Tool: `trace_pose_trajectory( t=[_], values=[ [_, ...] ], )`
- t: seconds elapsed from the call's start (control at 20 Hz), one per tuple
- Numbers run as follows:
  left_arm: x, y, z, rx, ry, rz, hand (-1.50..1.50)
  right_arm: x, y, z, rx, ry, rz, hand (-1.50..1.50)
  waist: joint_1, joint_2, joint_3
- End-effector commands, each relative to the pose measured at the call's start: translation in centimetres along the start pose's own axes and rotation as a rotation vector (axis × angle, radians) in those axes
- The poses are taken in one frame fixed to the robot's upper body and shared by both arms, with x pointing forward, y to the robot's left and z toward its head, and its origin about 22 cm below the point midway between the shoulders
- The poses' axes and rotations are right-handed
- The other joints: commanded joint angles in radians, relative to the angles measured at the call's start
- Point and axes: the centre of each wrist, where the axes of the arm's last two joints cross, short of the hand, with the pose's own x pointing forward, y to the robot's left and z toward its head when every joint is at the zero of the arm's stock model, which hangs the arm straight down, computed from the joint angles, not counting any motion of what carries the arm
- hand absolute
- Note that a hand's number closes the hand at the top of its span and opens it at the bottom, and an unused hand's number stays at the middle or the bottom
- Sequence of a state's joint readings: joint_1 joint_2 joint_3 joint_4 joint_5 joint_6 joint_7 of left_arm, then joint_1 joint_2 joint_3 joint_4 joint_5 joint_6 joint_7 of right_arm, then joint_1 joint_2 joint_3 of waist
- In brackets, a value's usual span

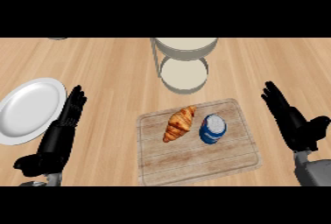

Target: Pick the can from the cutting board and place it in the tiered basket

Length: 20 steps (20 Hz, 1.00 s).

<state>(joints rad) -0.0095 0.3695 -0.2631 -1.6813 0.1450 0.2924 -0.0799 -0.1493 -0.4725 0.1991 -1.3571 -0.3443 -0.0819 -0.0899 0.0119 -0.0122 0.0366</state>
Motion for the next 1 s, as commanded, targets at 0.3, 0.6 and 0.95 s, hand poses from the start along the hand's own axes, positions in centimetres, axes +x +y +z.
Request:
trace_pose_trajectory(
  t=[0.3,0.6,0.95],
  values=[
    [-0.1,-0.5,-1.1,0.080,0.051,0.003,0.00,5.3,0.1,-3.1,-0.322,-0.465,-0.765,1.50,-0.105,-0.022,0.019],
    [0.4,-3.3,-2.7,0.048,0.056,0.009,0.00,2.4,-1.0,-1.5,0.240,-0.332,-0.809,-1.50,-0.032,0.014,-0.033],
    [-0.1,-3.8,-4.2,0.084,0.063,0.010,0.00,6.5,-9.1,2.6,0.370,-0.390,-0.402,-1.50,-0.044,0.010,-0.037]
  ],
)
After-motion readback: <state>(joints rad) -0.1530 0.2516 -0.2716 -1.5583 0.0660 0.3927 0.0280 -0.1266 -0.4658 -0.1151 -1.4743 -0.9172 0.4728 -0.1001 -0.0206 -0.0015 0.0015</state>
